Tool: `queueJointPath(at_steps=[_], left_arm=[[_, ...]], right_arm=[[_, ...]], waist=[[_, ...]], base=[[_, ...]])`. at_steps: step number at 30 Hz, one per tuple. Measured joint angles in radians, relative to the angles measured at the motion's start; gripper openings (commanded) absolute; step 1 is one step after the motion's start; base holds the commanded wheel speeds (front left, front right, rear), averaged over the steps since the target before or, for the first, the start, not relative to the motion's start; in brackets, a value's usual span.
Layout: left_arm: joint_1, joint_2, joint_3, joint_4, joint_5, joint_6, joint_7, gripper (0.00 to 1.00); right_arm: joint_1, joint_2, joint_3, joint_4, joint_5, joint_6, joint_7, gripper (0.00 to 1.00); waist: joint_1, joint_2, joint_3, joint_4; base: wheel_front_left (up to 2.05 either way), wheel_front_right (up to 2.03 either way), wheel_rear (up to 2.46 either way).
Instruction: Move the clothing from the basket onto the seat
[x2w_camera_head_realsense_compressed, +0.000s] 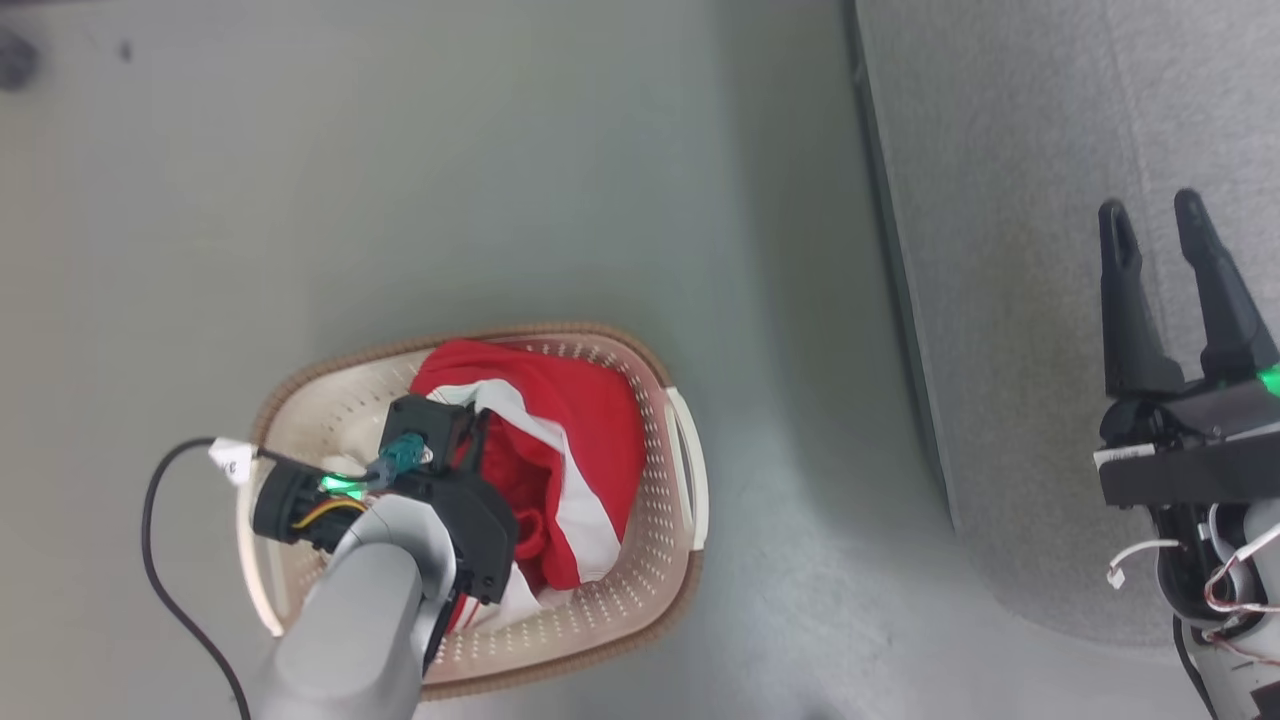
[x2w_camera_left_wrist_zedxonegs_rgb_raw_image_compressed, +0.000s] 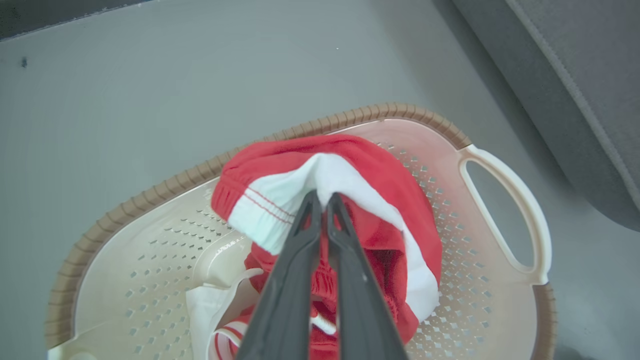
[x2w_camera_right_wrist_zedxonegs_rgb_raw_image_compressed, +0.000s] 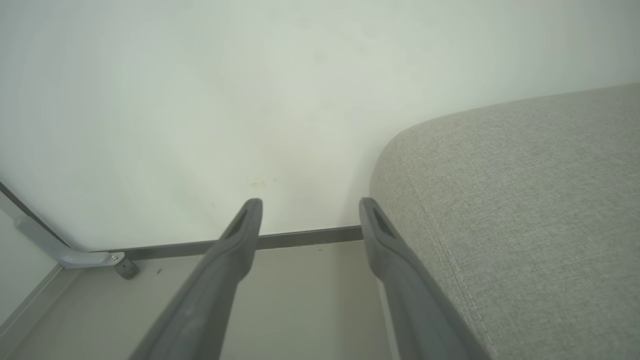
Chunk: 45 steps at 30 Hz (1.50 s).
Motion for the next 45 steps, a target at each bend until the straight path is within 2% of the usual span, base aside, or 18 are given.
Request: queueJointPath(at_steps=[11, 23, 35, 45], left_arm=[[0.124, 0.0, -0.061, -0.121, -0.096, -0.009, -0.094, 0.0], [0.252, 0.0, -0.046, -0.262, -0.142, -0.016, -0.125, 0.0], [0.325, 0.01, -0.034, -0.511, -0.167, -0.025, -0.131, 0.0], [0.351, 0.041, -0.027, -0.722, -0.177, -0.011, -0.048, 0.0]], right_arm=[[0.082, -0.003, -0.001, 0.03, 0.0, 0.0, 0.0, 1.0], [0.184, -0.001, -0.005, 0.043, -0.01, 0.0, 0.0, 1.0], [0.305, 0.011, 0.007, 0.031, -0.018, 0.0, 0.0, 1.0], [0.382, 0.025, 0.036, -0.011, -0.028, 0.0, 0.0, 1.0]], waist=[[0.0001, 0.0, -0.174, 0.044], [0.0, 0.0, -0.35, 0.085], [0.0, 0.0, -0.513, 0.128], [-0.0001, 0.0, -0.608, 0.159]], base=[[0.0, 0.0, 0.0], [0.0, 0.0, 0.0], [0.0, 0.0, 0.0], [0.0, 0.0, 0.0]])
